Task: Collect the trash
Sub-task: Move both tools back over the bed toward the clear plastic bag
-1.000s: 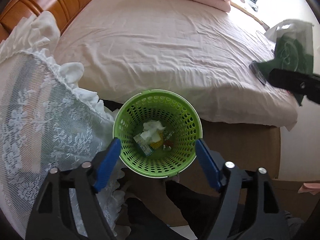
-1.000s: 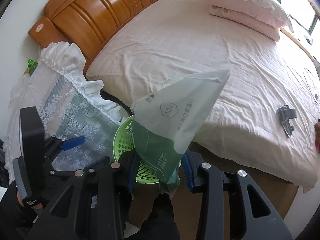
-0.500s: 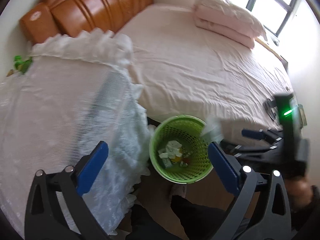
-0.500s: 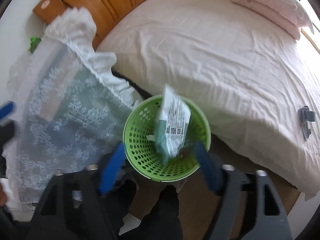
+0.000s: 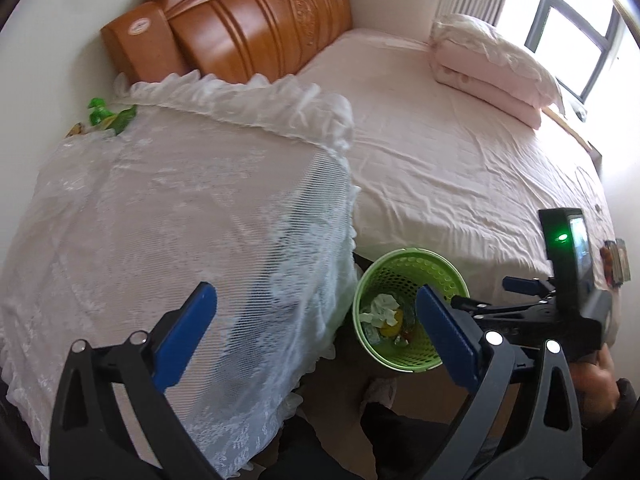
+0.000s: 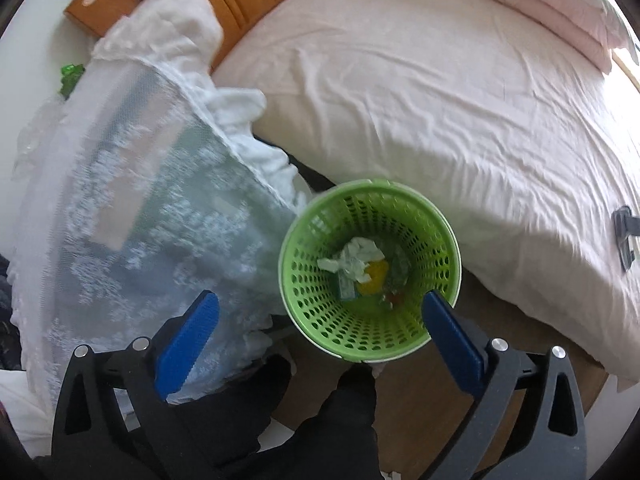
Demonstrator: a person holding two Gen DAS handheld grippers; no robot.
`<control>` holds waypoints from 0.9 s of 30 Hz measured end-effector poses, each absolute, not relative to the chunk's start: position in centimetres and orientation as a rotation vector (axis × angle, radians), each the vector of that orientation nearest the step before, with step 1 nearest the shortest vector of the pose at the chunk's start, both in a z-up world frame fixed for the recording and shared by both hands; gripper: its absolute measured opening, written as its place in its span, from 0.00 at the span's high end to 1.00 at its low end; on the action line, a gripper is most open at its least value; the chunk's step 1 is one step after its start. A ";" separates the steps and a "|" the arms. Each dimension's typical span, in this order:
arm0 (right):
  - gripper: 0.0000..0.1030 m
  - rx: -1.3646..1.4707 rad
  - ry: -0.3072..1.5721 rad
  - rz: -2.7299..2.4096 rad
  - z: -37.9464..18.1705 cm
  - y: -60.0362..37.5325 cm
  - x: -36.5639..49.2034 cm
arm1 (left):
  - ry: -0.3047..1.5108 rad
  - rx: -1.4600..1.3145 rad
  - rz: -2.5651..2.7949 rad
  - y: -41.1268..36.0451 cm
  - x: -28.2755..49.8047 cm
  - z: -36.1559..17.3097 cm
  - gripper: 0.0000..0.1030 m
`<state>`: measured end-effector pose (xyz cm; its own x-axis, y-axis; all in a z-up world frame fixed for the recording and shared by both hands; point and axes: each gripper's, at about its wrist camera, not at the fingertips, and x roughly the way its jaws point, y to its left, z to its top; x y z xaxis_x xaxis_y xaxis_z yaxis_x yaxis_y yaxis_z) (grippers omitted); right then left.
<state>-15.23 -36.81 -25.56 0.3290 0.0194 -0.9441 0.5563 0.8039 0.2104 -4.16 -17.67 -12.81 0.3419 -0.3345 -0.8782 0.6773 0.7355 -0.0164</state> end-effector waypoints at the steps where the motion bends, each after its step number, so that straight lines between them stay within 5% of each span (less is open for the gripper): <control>1: 0.02 0.562 1.192 -0.372 -25.2 -36.6 -15.0 | 1.025 0.380 -0.673 -17.5 -3.9 -12.8 0.07; 15: 0.02 0.518 1.122 -0.253 -19.0 -32.2 -8.7 | 0.942 0.295 -0.412 -9.1 3.2 -11.2 0.07; 27: 0.02 0.488 1.109 -0.185 -17.0 -25.7 1.1 | 0.841 0.365 -0.256 -1.3 19.4 -11.1 0.07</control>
<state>1.11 -25.70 -17.00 0.4432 0.0963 -0.8912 0.3803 0.8801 0.2842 19.45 -1.29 -11.13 0.6423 -0.0766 -0.7626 0.3609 0.9080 0.2127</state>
